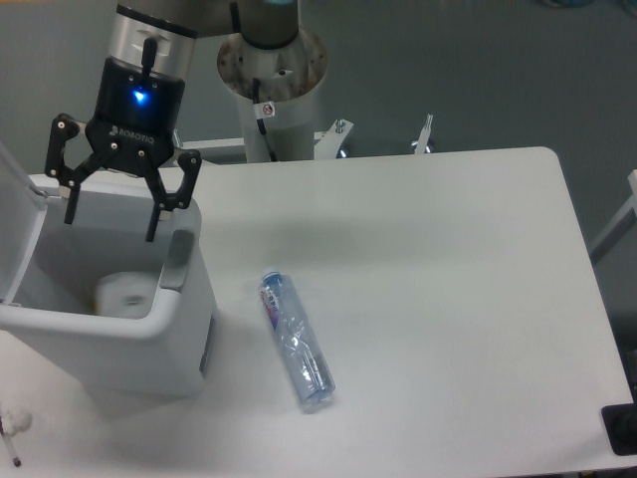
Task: Place the trash in the trash can
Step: 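Move the open gripper over the clear water bottle and lower it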
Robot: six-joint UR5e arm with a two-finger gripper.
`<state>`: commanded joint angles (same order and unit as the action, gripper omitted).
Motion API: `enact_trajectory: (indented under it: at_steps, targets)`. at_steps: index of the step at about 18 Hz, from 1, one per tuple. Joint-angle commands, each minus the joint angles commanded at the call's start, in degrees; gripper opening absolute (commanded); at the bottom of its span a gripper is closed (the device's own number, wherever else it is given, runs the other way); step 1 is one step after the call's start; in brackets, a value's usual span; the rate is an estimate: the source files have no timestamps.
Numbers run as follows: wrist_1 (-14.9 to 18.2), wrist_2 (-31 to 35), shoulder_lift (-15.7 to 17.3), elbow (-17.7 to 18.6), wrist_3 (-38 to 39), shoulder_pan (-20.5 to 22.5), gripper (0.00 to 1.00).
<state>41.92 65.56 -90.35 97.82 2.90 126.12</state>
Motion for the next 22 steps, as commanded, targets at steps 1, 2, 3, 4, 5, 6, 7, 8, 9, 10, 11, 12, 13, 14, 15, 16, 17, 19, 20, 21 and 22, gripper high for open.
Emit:
enact_trajectory:
  at_steps: [1, 2, 3, 4, 5, 6, 7, 8, 9, 10, 11, 12, 13, 14, 15, 16, 17, 19, 20, 21, 22]
  targets:
    - [0.0, 0.18, -0.61, -0.09, 0.0, 1.14, 1.0]
    - [0.0, 0.44, -1.66, -0.35, 0.0, 2.8, 1.0]
    - [0.0, 0.53, -2.72, -0.96, -0.09, 3.95, 1.0]
    - [0.0, 0.53, -4.12, -1.66, -0.09, 5.53, 1.0]
    - [0.0, 0.53, -5.61, -2.54, -0.09, 7.37, 1.0]
    - [0.0, 0.62, -6.93, -3.33, -0.09, 8.61, 1.0]
    - [0.0, 0.88, -7.99, -3.95, -0.09, 10.01, 1.0]
    - [0.0, 1.49, -8.7, -4.22, -0.26, 11.68, 1.0]
    - [0.0, 2.28, -9.49, -4.31, -0.79, 13.17, 1.0]
    - [0.0, 2.81, -10.36, -4.4, -1.92, 14.06, 1.0]
    - [0.0, 3.51, -10.98, -4.22, -3.24, 14.5, 1.0]
    - [0.0, 4.65, -11.69, -3.7, -4.21, 15.2, 1.0]
    - [0.0, 5.53, -12.56, -3.52, -4.48, 15.82, 1.0]
    - [0.0, 6.06, -13.79, -3.52, -4.57, 16.17, 1.0]
    - [-0.09, 6.68, -15.45, -3.95, -4.66, 16.18, 1.0]
    - [-0.09, 7.56, -17.12, -4.39, -4.57, 16.18, 1.0]
    - [-0.09, 8.96, -18.27, -4.74, -4.66, 16.09, 1.0]
    - [0.0, 12.12, -20.38, -4.84, -4.66, 15.91, 1.0]
    - [0.0, 13.09, -21.52, -4.75, -4.66, 15.74, 1.0]
    - [0.0, 13.62, -22.84, -4.83, -4.66, 15.3, 1.0]
    - [0.09, 13.98, -24.33, -4.84, -4.66, 14.69, 1.0]
